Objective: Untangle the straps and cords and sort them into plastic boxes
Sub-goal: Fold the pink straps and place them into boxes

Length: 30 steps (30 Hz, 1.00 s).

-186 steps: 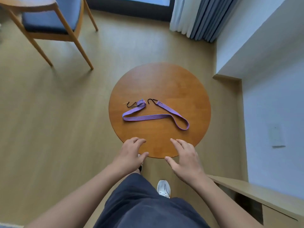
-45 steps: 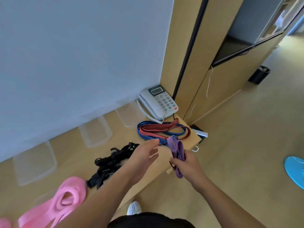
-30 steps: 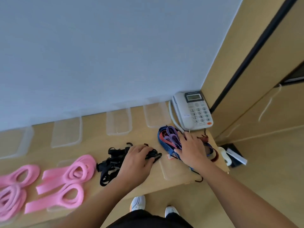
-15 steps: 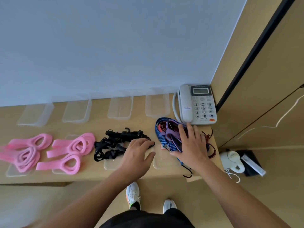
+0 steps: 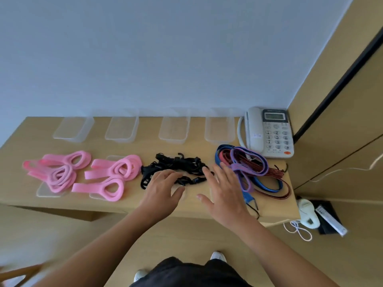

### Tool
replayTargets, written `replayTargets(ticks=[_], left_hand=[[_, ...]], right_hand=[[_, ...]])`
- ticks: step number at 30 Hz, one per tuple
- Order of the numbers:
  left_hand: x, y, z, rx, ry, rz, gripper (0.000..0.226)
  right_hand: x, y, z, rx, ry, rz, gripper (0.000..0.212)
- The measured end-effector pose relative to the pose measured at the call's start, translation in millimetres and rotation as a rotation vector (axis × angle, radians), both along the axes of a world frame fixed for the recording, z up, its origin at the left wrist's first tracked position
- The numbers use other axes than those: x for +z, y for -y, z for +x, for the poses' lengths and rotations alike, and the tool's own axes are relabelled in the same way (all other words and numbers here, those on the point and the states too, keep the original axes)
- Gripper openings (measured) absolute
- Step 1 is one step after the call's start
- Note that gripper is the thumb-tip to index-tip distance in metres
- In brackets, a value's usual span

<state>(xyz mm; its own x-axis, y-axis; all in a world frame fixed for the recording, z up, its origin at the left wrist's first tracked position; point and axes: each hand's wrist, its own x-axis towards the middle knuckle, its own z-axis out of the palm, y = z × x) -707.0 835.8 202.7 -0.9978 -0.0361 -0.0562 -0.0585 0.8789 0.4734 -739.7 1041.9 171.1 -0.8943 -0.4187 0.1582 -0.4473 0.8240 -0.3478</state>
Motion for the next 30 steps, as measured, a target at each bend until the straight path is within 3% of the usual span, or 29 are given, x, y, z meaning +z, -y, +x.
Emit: replayTargets(ticks=[8, 19, 24, 27, 30], left_hand=[[-3, 136, 73, 0.131, 0.022, 0.022, 0.046], [-15, 331, 172, 0.373, 0.070, 0.043, 0.049], [-18, 390, 179, 0.408, 0.100, 0.027, 0.051], [-17, 411, 171, 0.452, 0.092, 0.044, 0.049], [-17, 425, 157, 0.475, 0.085, 0.057, 0.049]], right_hand=[[-1, 126, 25, 0.135, 0.153, 0.046, 0.074], [1, 319, 77, 0.328, 0.217, 0.019, 0.066], [0, 390, 73, 0.395, 0.287, 0.129, 0.068], [2, 433, 51, 0.411, 0.278, 0.180, 0.051], [0, 476, 21, 0.271, 0.295, 0.115, 0.030]])
